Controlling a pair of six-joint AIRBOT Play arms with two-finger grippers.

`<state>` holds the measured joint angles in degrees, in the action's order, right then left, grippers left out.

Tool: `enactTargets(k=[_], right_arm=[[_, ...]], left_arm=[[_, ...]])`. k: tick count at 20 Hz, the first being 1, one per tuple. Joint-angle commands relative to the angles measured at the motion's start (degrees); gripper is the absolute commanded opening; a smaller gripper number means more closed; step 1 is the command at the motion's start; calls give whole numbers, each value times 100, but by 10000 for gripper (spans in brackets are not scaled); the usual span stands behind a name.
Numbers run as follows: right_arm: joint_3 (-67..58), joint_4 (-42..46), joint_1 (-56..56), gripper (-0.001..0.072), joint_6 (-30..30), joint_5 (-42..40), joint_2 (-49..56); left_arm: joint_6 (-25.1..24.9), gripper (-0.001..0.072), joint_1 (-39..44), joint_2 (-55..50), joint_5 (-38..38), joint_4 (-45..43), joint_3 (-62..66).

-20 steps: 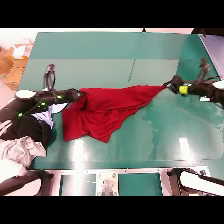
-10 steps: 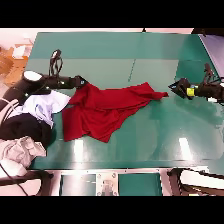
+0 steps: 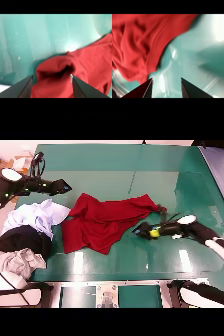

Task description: Fold the shirts.

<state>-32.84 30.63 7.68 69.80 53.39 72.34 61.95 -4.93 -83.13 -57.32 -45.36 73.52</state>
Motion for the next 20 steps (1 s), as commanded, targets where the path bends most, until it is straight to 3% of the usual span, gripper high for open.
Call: enactTargets(k=[1, 5, 6, 8, 12, 16, 20], right_arm=[[20, -636, 1388, 414, 114, -715, 527], [-660, -841, 1751, 401, 63, -817, 1180], [-841, -844, 1749, 358, 15, -857, 1228], [-1263, -839, 1657, 30, -297, -826, 1220], [-2256, -595, 1075, 15, -341, -20, 636], [-3641, -361, -170, 14, -133, 155, 111], [-4645, 446, -1482, 15, 269, -575, 763]], left_arm=[[55, 549, -136, -4, -345, -90, 57], [55, 549, -136, -4, -452, -164, 59], [55, 549, -136, -4, -492, -208, 57], [52, 549, -136, -4, -590, -238, 57], [50, 550, -136, -4, -870, -238, 57], [55, 550, -133, -2, -1248, -234, 57], [55, 550, 52, -2, -1755, -245, 57]])
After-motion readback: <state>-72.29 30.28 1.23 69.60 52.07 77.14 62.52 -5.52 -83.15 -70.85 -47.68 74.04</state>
